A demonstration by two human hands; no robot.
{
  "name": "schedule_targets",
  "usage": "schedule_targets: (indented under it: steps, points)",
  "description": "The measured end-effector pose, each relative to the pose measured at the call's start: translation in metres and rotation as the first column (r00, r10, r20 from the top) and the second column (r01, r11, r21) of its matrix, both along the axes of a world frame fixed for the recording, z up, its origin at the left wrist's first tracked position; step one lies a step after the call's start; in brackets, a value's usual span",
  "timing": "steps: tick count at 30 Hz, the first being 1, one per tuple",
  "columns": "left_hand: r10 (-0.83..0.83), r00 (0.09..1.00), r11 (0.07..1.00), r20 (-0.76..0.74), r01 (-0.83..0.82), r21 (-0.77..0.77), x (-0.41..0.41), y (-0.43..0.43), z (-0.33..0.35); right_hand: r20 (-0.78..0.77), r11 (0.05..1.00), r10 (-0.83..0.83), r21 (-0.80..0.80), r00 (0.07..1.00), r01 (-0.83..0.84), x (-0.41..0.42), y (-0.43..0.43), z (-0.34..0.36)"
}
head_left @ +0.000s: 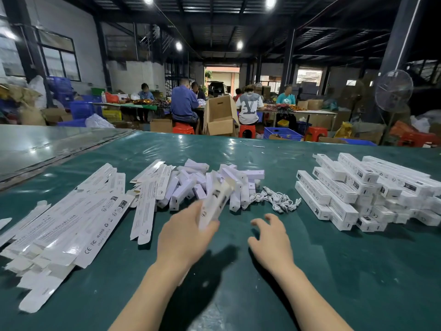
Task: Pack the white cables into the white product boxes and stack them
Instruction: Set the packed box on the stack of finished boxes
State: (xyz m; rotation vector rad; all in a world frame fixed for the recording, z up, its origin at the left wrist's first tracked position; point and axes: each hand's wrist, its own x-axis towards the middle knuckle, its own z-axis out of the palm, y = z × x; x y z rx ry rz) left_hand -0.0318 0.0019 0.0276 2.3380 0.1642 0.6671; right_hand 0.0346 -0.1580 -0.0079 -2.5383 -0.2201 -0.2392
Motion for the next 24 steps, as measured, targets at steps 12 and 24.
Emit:
schedule_targets:
  steps: [12,24]
  points:
    - [0.063,0.909,0.91,-0.411,0.117,0.399,0.003,-0.005,-0.018,-0.031,0.974,-0.201,-0.109,0.979,0.197,0.042,-0.012,0.001]
    - [0.035,0.909,0.911,-0.416,0.142,0.386,0.006,-0.005,-0.021,0.052,0.926,-0.222,-0.302,0.974,0.227,0.05,-0.015,-0.002]
